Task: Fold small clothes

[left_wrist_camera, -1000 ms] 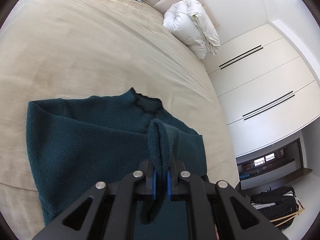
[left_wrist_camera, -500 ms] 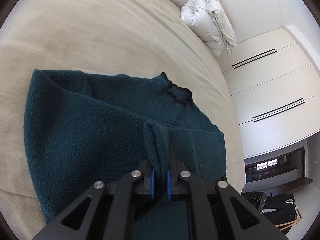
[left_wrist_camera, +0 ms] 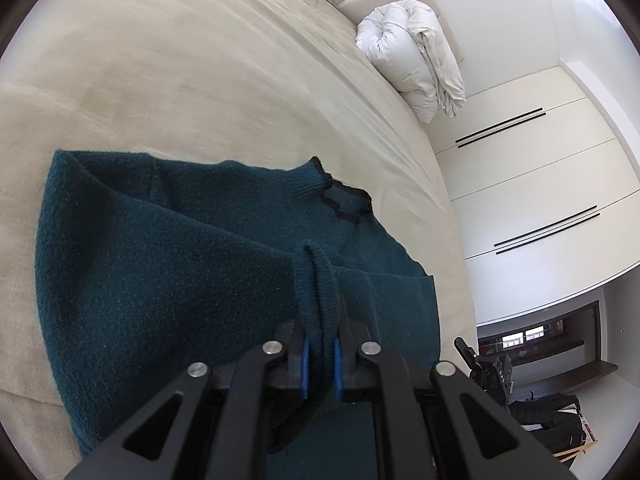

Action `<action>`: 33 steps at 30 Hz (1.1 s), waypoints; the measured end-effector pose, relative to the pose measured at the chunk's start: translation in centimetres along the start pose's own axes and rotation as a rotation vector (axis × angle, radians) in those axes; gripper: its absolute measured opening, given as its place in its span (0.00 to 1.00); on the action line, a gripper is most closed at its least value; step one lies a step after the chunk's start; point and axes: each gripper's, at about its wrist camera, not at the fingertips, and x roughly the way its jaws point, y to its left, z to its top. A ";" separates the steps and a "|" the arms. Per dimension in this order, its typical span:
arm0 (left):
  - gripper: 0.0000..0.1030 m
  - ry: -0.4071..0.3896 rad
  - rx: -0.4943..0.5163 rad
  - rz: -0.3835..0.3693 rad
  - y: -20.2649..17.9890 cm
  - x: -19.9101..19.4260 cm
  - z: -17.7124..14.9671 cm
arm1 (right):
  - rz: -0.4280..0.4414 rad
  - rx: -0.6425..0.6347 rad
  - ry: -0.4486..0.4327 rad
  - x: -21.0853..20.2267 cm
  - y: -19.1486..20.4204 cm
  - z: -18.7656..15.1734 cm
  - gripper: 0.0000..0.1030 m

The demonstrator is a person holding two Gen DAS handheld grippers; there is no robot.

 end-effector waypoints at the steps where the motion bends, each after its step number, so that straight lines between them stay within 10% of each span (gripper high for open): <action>1: 0.08 0.001 0.002 -0.002 -0.1 0.1 0.0 | 0.008 0.007 -0.006 -0.1 -0.1 0.3 0.61; 20: 0.08 0.001 -0.053 0.022 2.8 1.4 0.4 | 0.121 0.111 -0.078 -6.8 -3.1 0.0 0.65; 33: 0.09 0.003 -0.047 0.036 3.1 1.7 0.4 | 0.107 -0.079 -0.010 -5.1 2.4 4.1 0.65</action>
